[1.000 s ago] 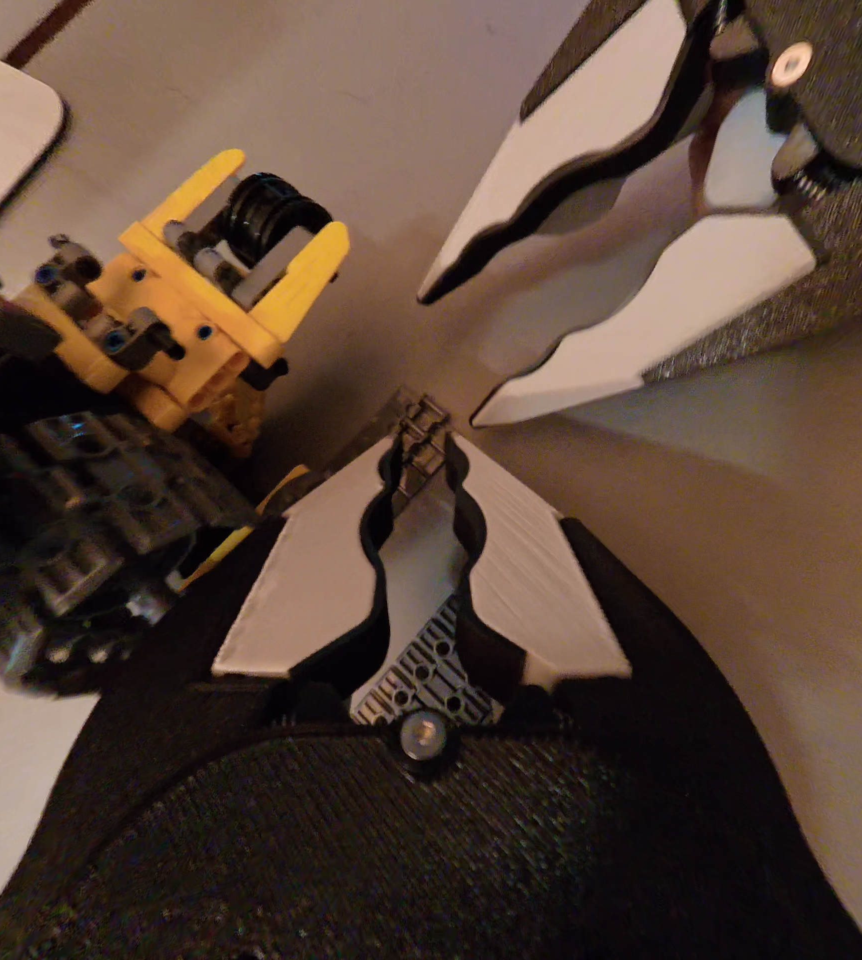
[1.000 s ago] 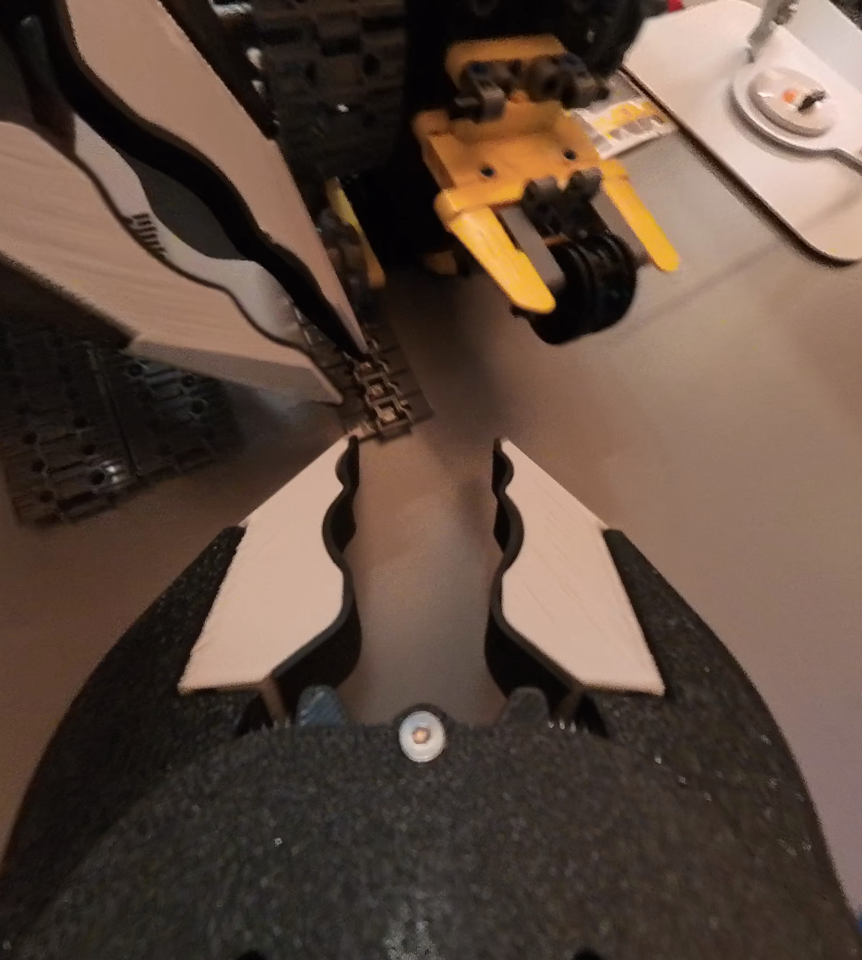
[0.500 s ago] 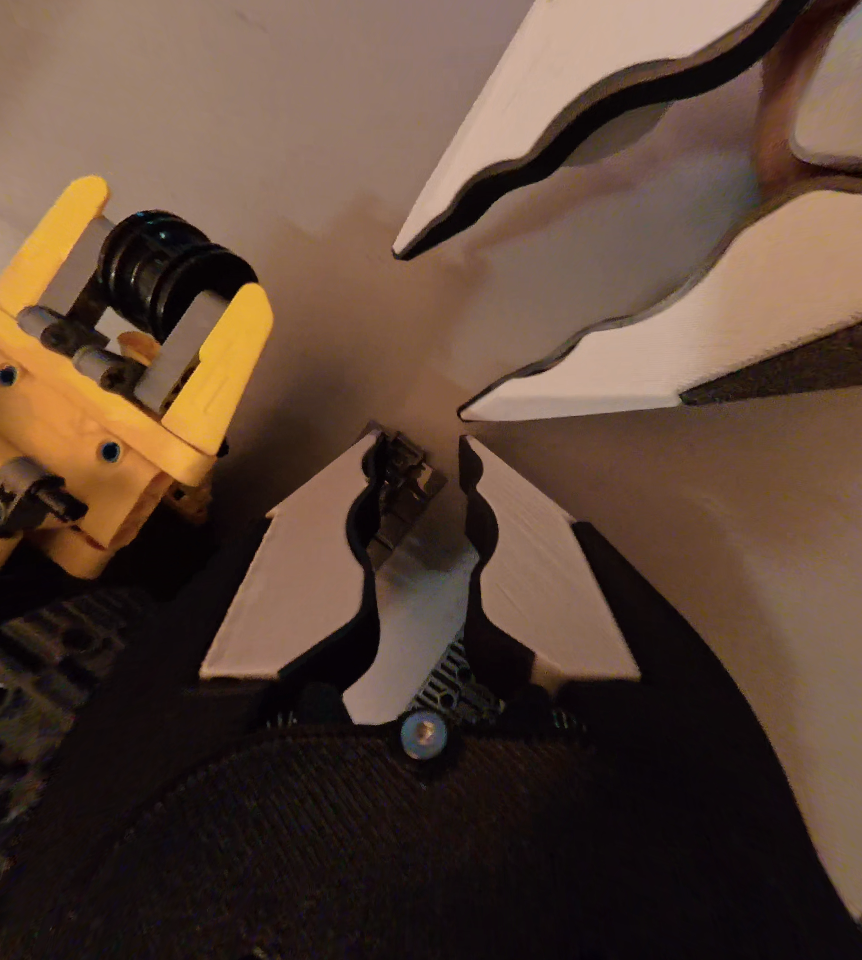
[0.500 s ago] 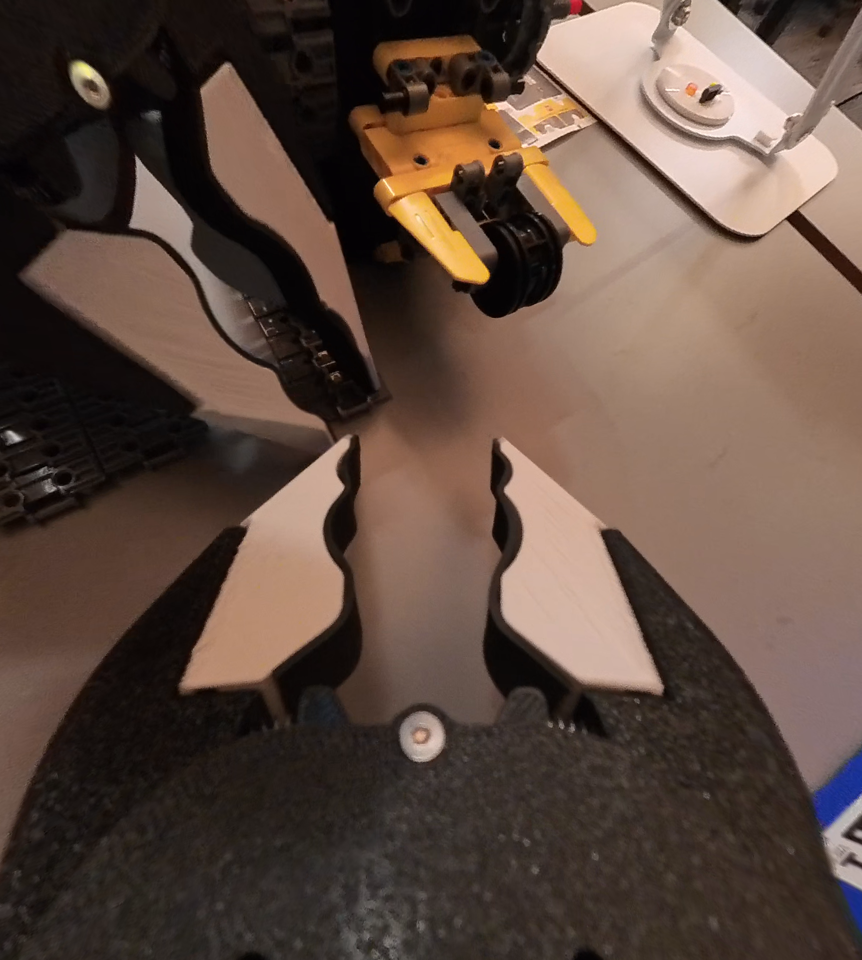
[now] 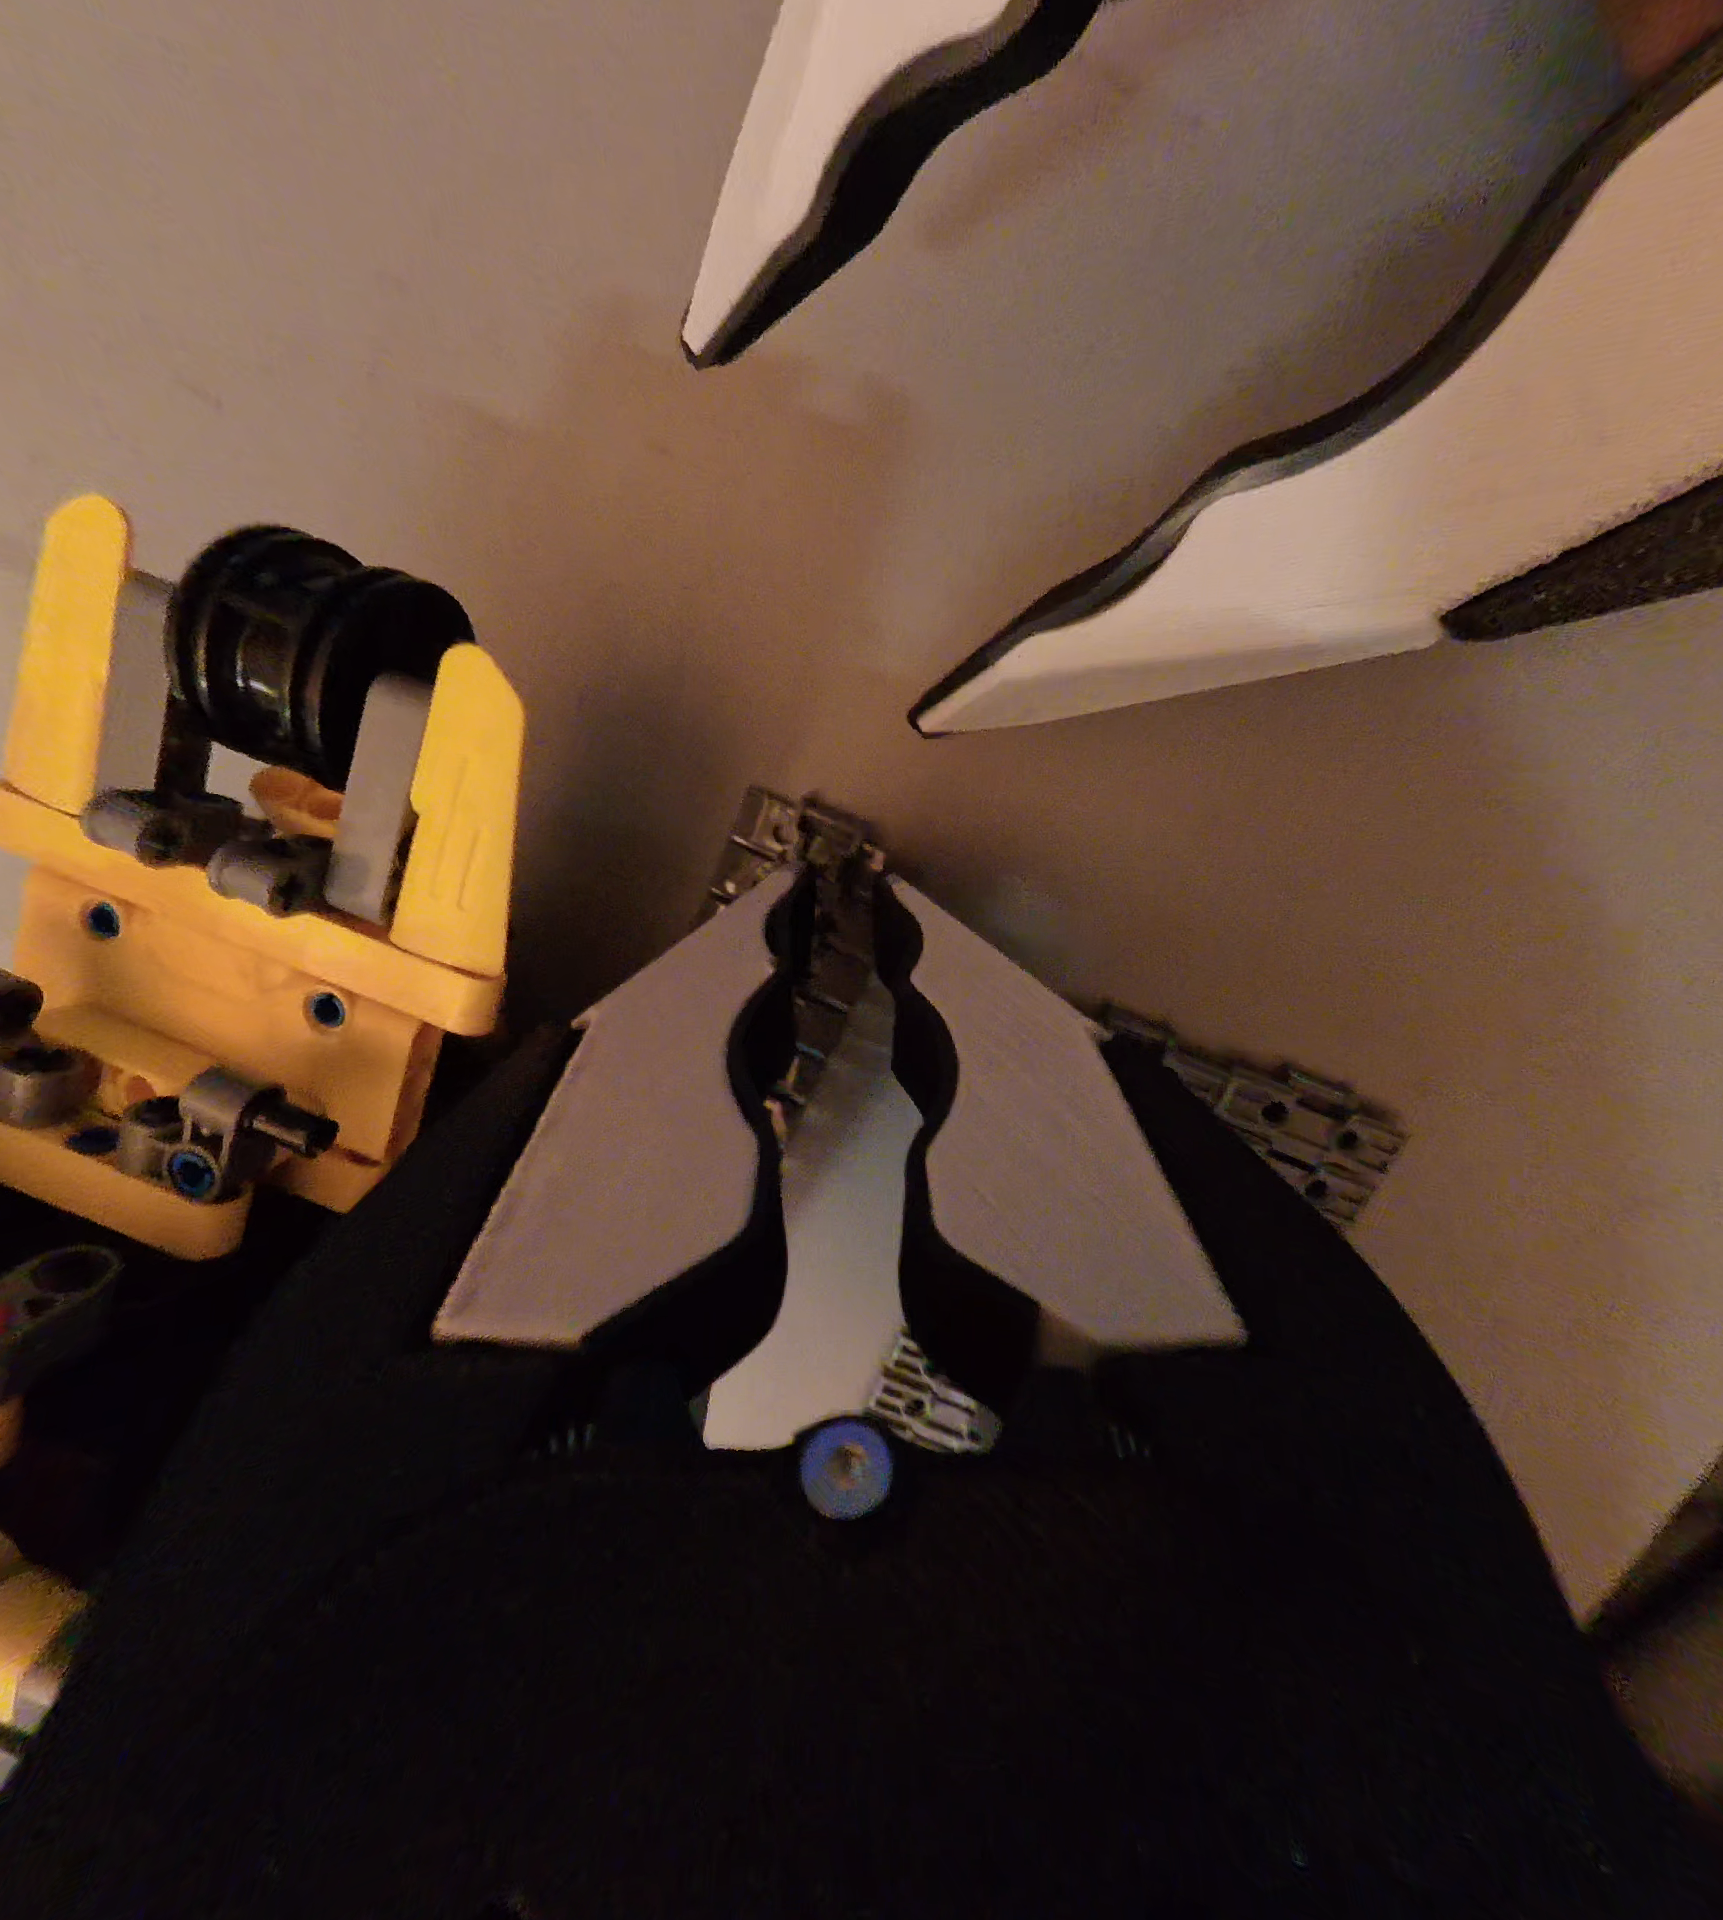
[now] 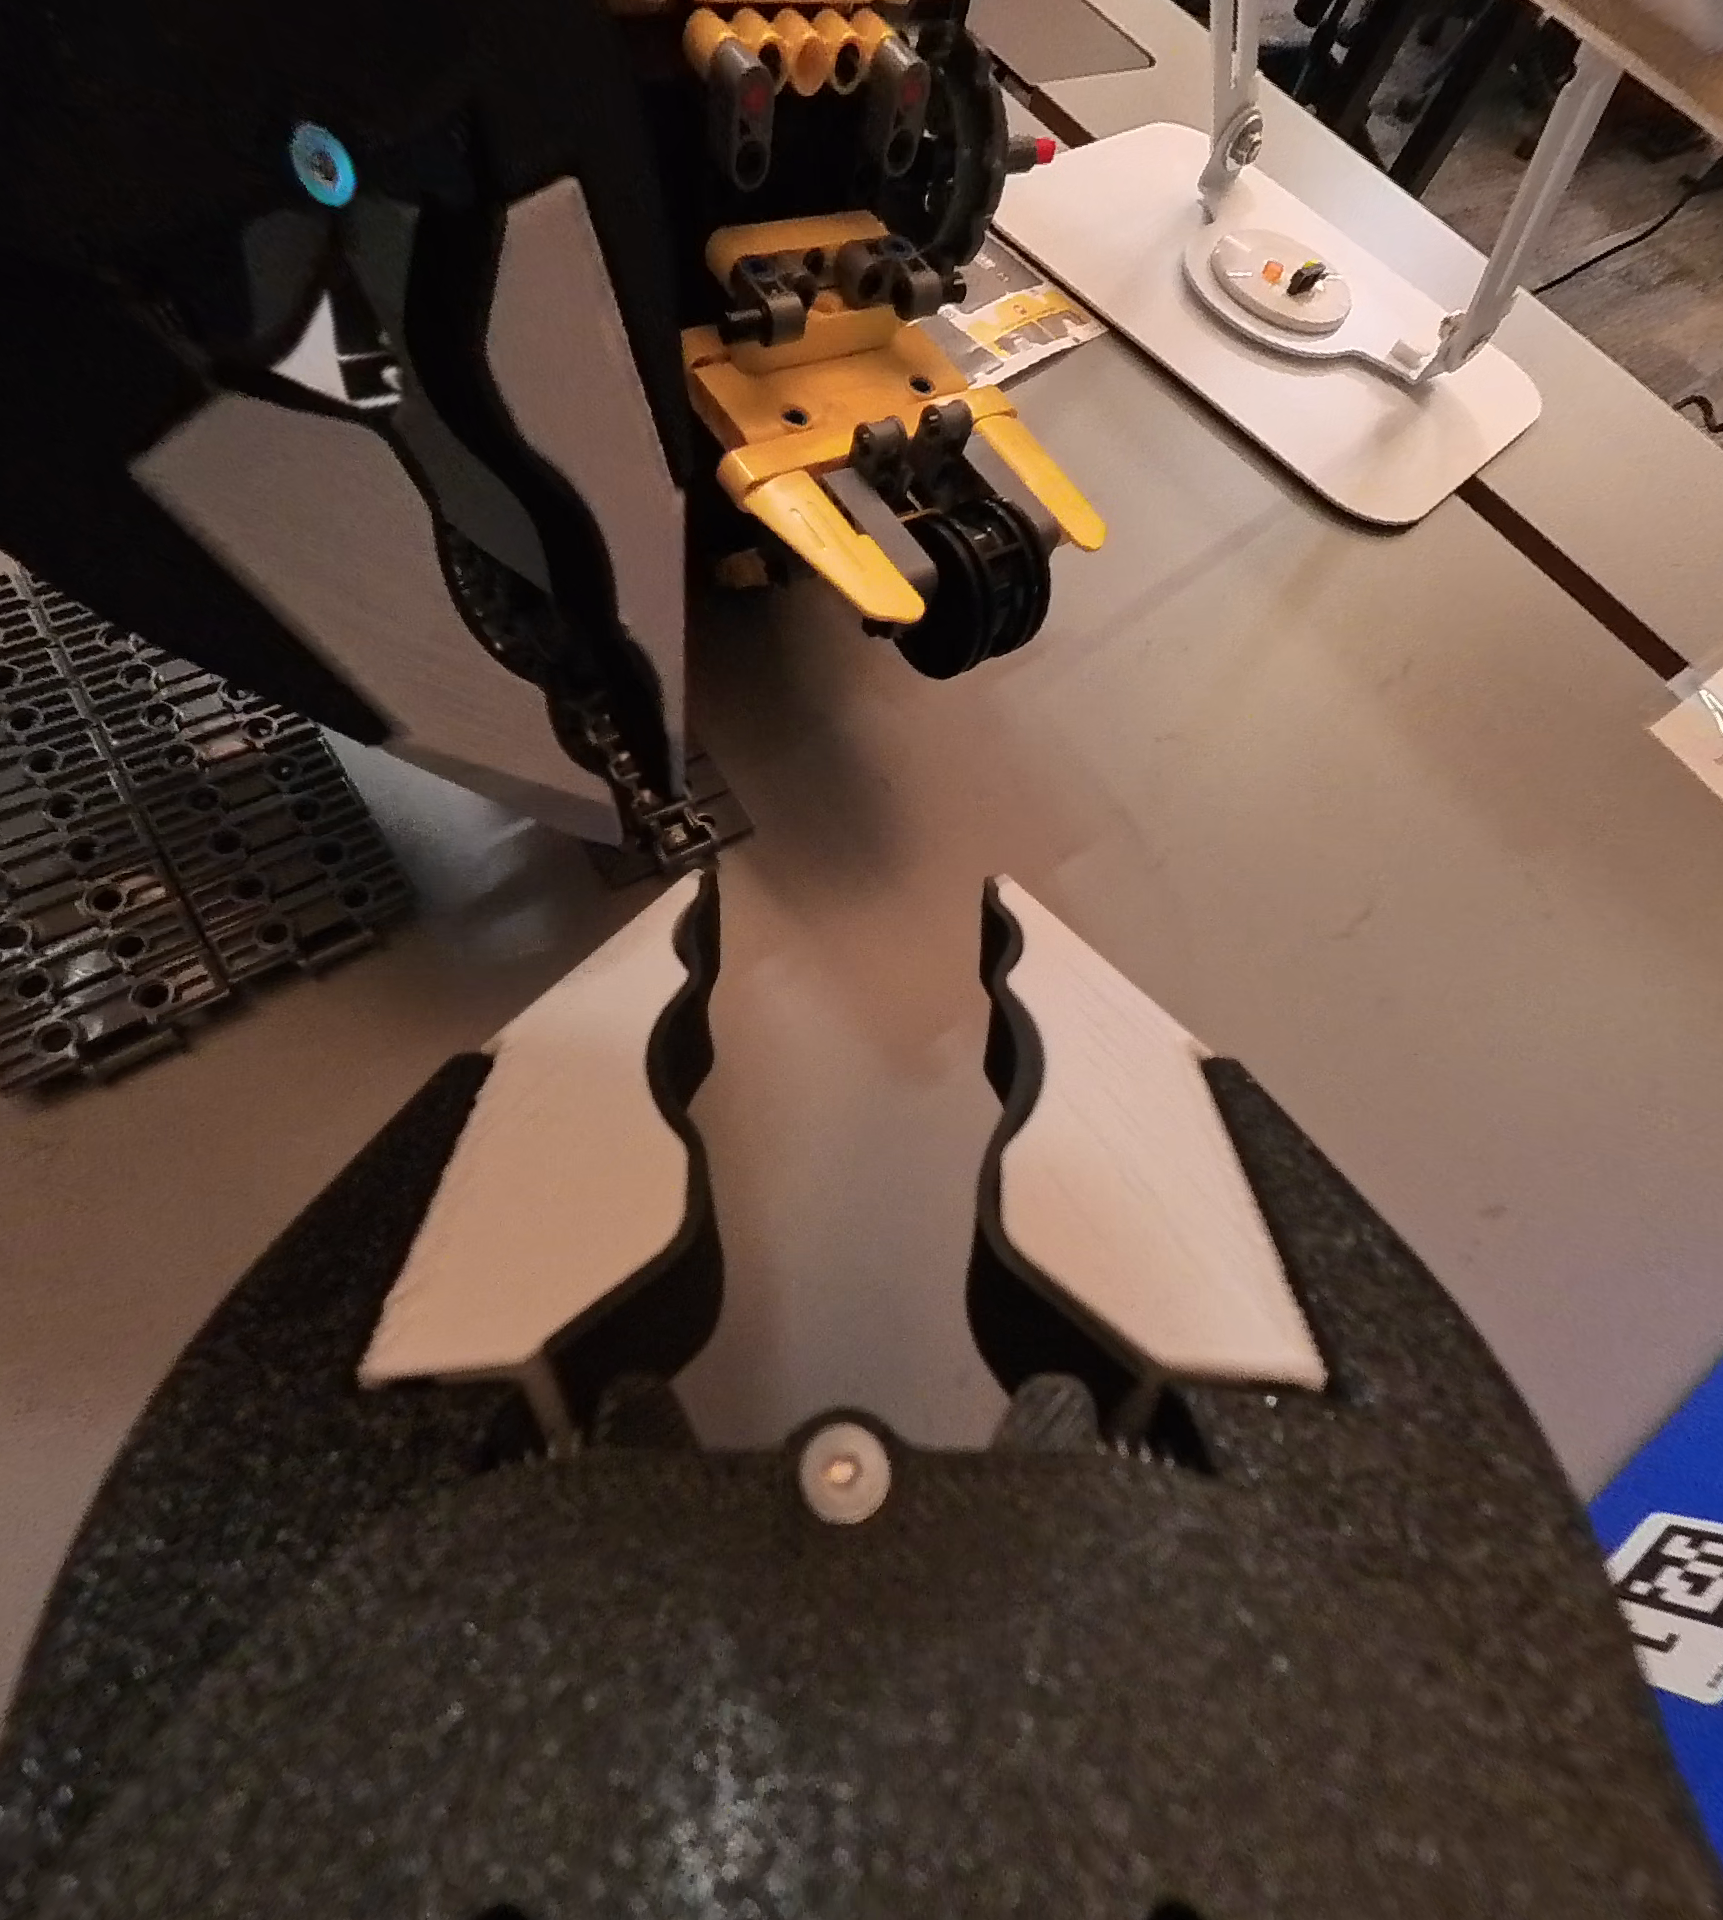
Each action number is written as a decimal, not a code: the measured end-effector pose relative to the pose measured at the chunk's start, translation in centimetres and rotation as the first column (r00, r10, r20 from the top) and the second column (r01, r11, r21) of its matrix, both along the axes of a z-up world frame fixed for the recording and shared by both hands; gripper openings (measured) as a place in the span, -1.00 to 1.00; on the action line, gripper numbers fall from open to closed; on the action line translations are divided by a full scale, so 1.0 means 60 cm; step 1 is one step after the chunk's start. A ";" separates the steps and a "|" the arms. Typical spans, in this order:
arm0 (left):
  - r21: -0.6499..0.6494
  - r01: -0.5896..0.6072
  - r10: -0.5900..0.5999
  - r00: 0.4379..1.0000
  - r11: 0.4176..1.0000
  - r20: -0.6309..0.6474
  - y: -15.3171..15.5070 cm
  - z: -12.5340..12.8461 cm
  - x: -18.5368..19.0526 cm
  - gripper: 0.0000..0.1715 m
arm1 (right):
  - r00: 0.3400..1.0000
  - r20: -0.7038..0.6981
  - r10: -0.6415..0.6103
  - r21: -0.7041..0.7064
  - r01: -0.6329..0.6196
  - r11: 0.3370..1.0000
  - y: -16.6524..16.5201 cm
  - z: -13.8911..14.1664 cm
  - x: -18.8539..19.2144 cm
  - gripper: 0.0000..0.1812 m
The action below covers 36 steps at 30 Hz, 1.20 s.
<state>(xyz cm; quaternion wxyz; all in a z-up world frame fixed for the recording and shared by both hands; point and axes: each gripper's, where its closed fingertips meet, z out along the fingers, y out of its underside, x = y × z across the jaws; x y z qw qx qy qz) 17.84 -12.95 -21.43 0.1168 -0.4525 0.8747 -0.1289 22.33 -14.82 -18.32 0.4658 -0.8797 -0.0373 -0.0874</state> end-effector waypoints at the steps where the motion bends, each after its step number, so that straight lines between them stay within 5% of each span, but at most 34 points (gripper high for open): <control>1: 0.005 0.000 0.000 1.000 1.000 -0.029 -0.002 0.001 -0.006 -0.92 | 1.000 -0.002 -0.001 0.000 0.001 1.000 0.000 0.000 0.000 -0.45; 10: 0.127 0.029 -0.024 0.999 0.991 -0.033 -0.004 -0.015 0.007 -0.78 | 1.000 0.001 -0.014 0.013 0.014 1.000 -0.003 0.007 0.004 -0.45; 25: 0.077 -0.028 0.032 0.998 0.997 -0.051 -0.004 -0.015 0.012 -0.86 | 1.000 0.000 -0.029 0.006 0.029 1.000 -0.007 0.005 0.010 -0.45; 36: -0.027 -0.044 0.045 0.999 0.999 0.019 0.001 0.016 0.005 -0.86 | 0.988 -0.023 0.156 -0.048 -0.156 0.987 0.014 -0.034 -0.045 -0.40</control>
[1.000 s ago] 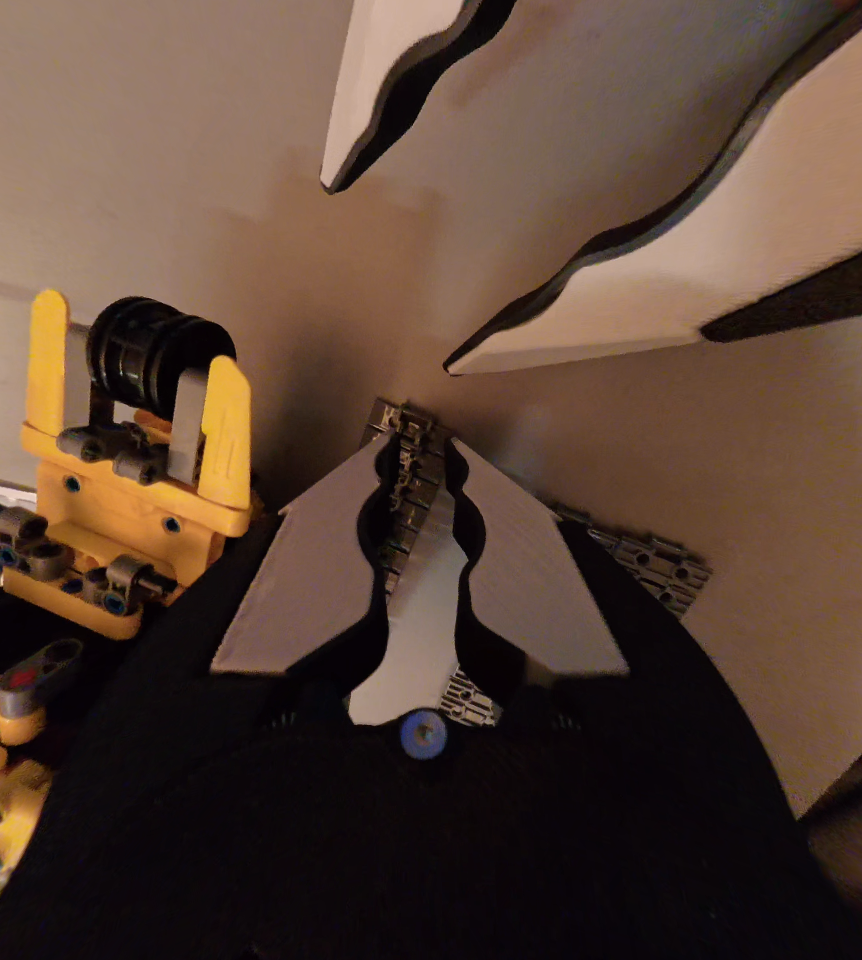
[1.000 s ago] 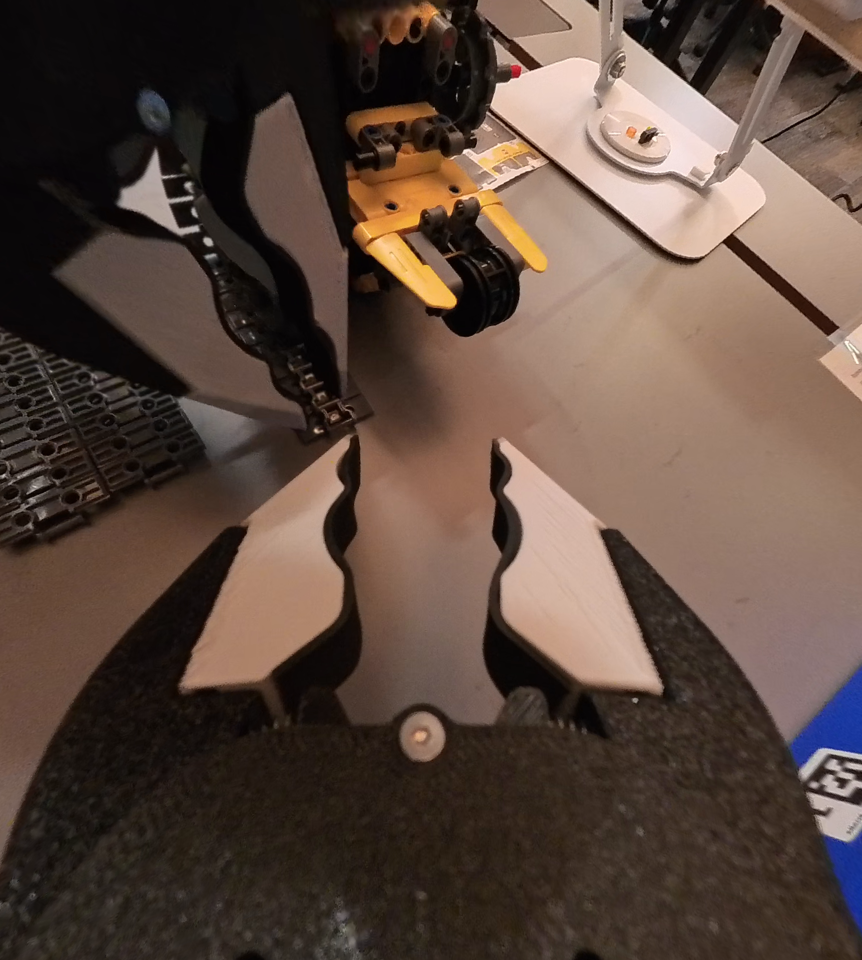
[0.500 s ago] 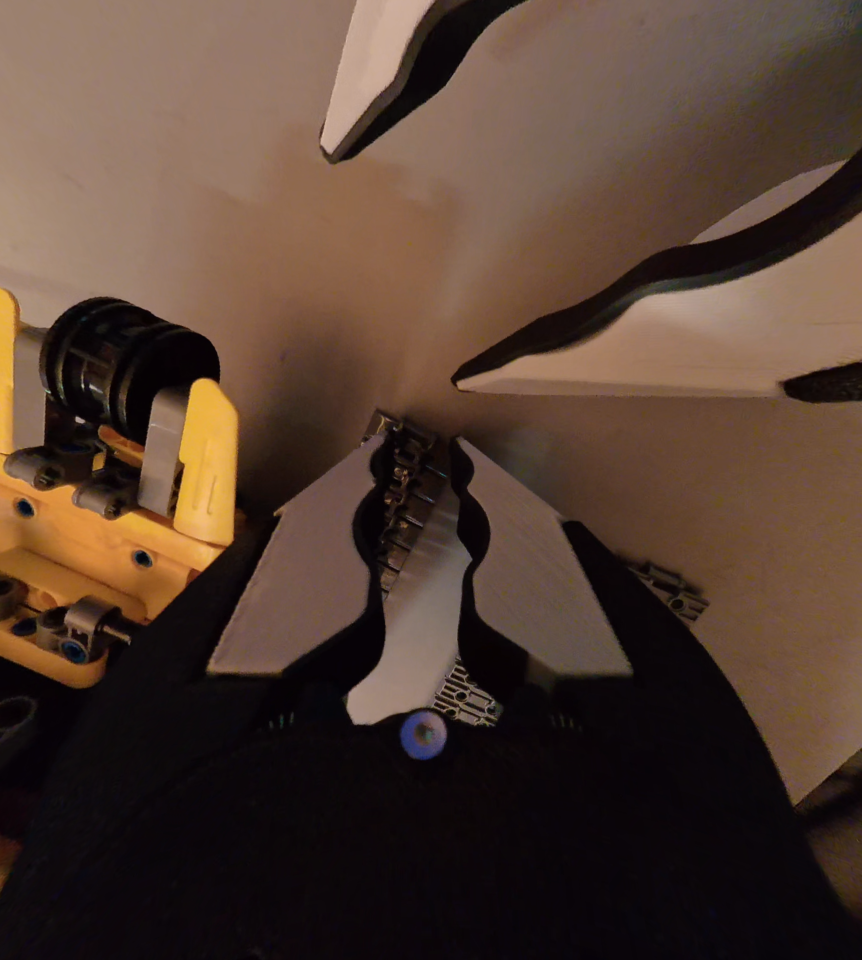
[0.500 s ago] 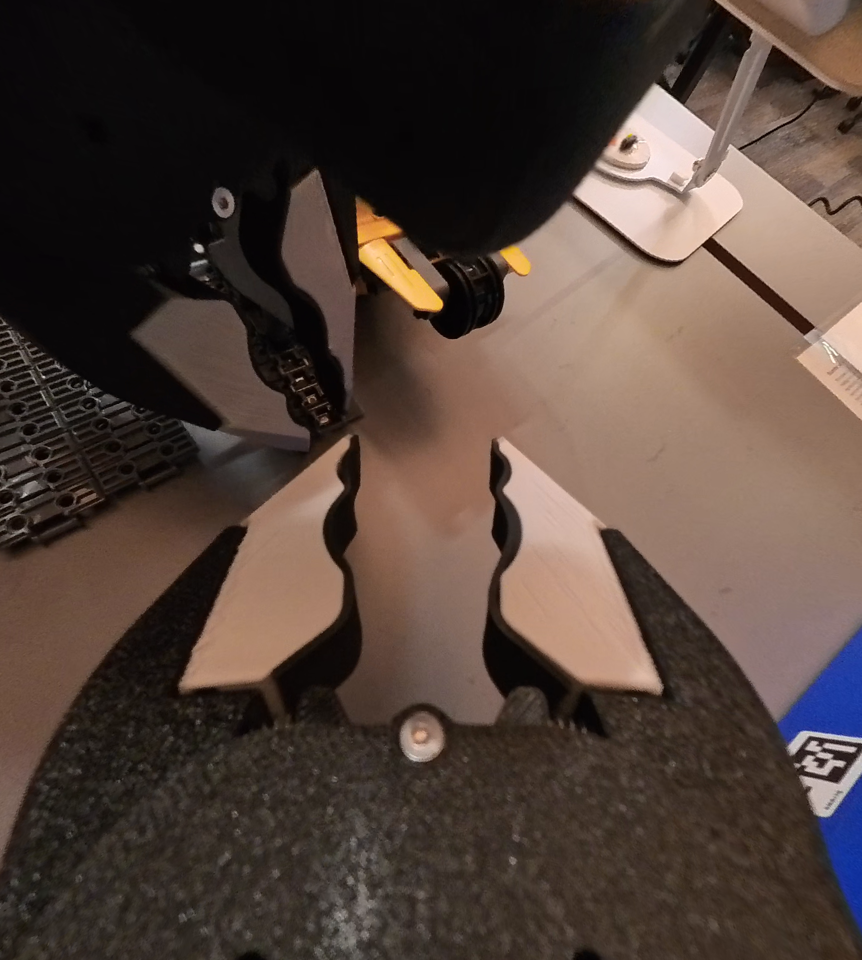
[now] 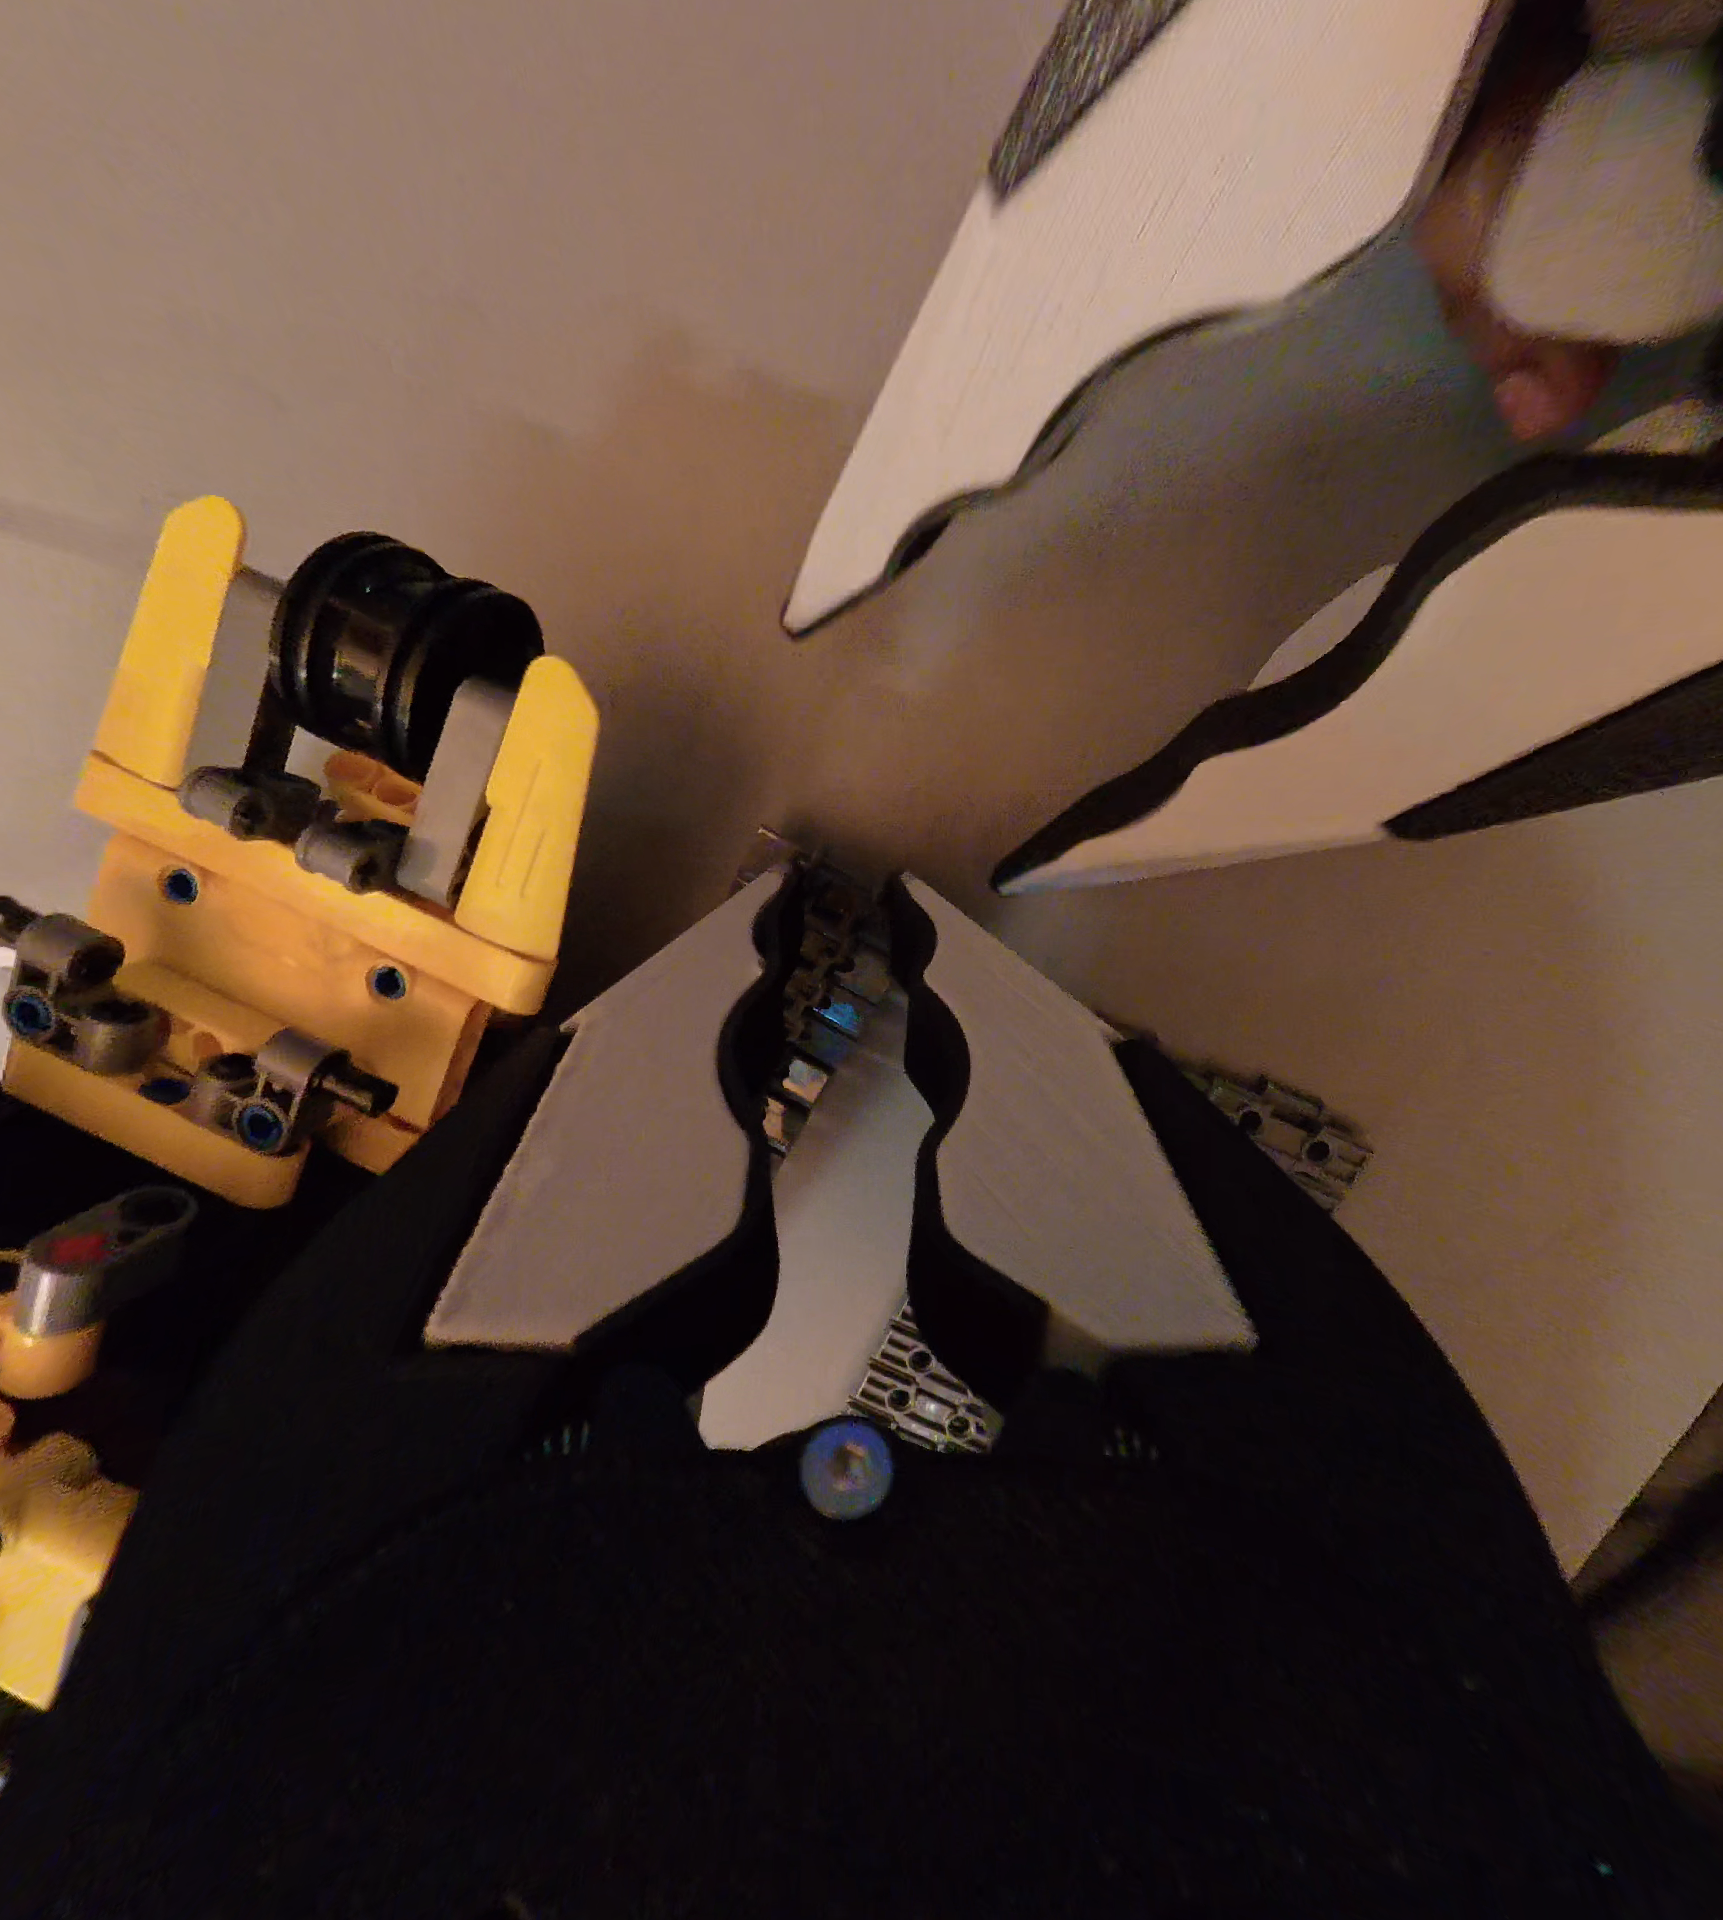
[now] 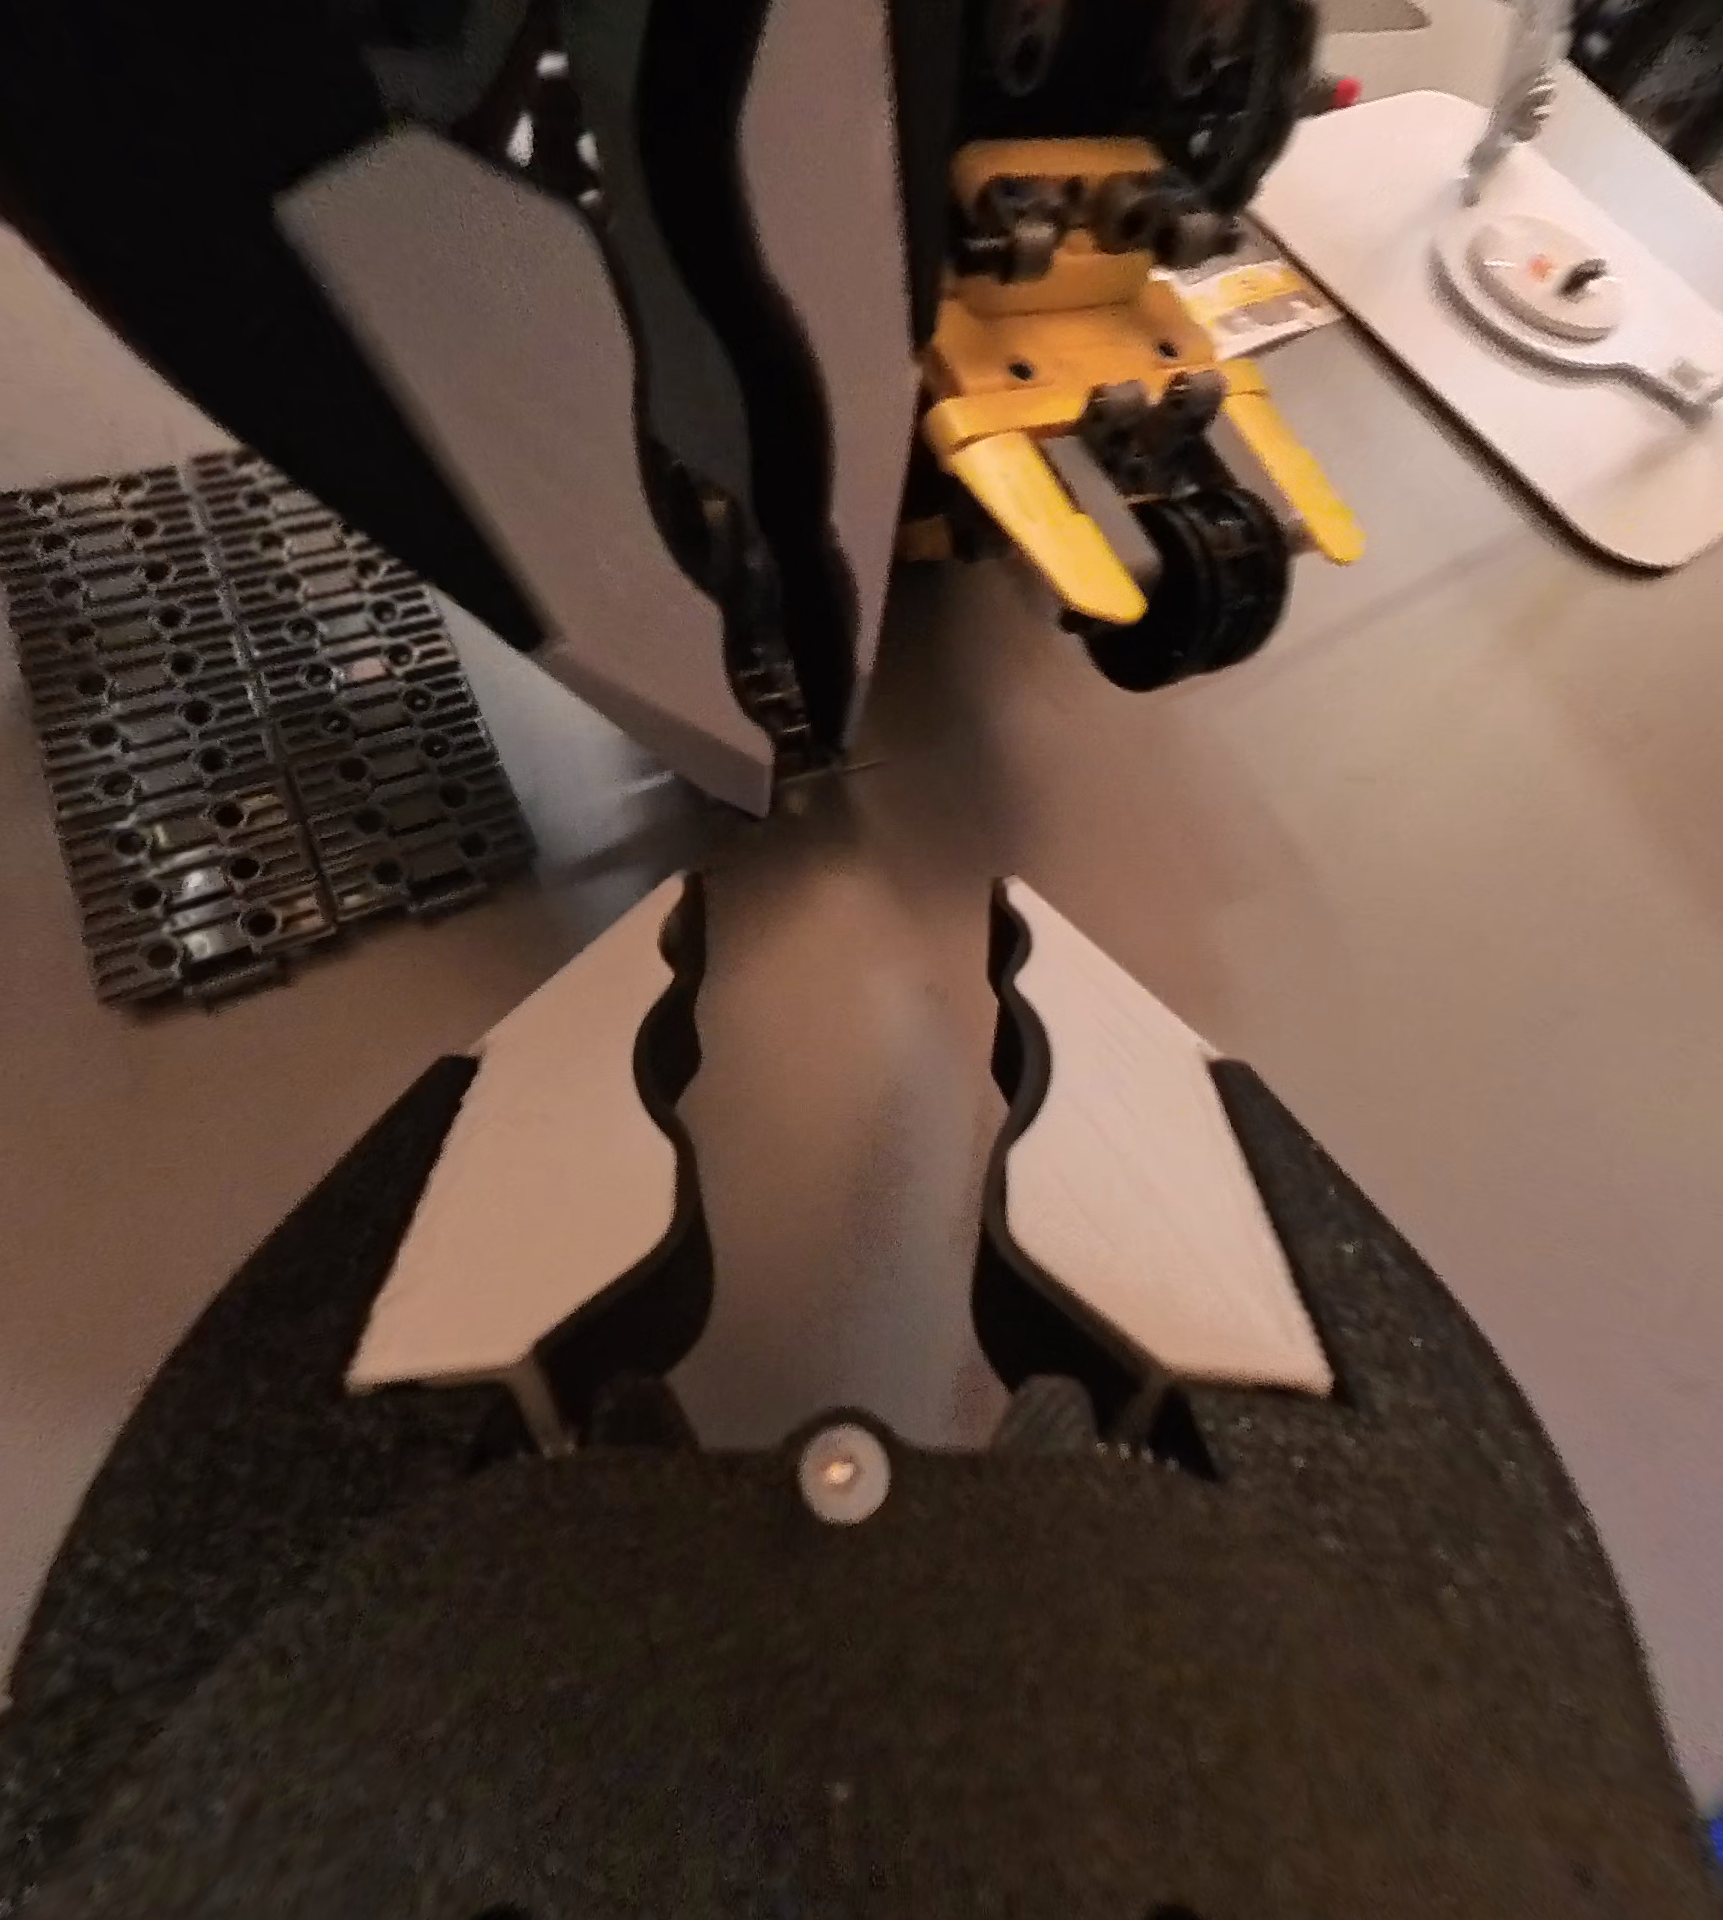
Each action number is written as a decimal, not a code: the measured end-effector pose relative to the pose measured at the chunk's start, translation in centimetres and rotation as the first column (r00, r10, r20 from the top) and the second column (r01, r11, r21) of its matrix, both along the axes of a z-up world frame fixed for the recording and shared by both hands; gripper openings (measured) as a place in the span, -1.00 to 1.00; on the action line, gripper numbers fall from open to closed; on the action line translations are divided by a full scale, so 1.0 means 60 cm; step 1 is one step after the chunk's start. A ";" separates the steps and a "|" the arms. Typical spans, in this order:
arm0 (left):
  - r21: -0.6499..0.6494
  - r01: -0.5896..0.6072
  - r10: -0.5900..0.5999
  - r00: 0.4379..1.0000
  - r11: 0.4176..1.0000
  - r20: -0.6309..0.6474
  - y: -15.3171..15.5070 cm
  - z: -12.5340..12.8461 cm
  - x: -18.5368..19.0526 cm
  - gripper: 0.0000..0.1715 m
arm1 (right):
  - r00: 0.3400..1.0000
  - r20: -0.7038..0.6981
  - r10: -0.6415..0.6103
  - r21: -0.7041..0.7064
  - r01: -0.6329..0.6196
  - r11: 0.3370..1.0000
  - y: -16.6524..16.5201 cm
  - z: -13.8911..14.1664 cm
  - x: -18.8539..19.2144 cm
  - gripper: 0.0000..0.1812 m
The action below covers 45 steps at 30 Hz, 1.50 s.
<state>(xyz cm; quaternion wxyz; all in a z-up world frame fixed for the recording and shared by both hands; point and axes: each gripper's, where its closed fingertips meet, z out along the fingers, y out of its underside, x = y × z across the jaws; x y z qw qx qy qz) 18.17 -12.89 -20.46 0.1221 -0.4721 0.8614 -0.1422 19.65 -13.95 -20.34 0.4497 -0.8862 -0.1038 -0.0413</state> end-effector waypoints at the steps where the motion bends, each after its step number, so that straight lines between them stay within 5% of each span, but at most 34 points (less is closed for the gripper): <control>1: -0.007 0.000 0.000 1.000 1.000 0.005 0.001 0.001 -0.001 -0.86 | 1.000 0.003 0.027 -0.014 -0.027 1.000 0.004 -0.007 -0.005 -0.40; 7: -0.046 -0.004 0.005 1.000 0.999 0.020 0.004 0.009 -0.005 -0.86 | 0.986 -0.058 0.156 0.020 -0.155 0.988 0.036 0.003 -0.034 -0.40; 19: -0.053 0.010 -0.007 0.999 0.999 0.052 0.011 0.016 -0.013 -0.86 | 0.968 0.051 0.246 -0.015 -0.246 0.969 0.056 -0.010 -0.037 -0.56; 30: -0.046 -0.010 0.016 0.991 0.999 0.133 0.018 0.038 -0.027 -0.77 | 0.956 0.099 0.276 0.019 -0.279 0.960 0.061 -0.003 -0.052 -0.84; 45: -0.176 -0.122 0.165 0.954 0.977 0.251 0.027 0.049 -0.113 -0.69 | 0.961 0.114 0.250 0.023 -0.255 0.967 0.071 -0.002 -0.055 -0.77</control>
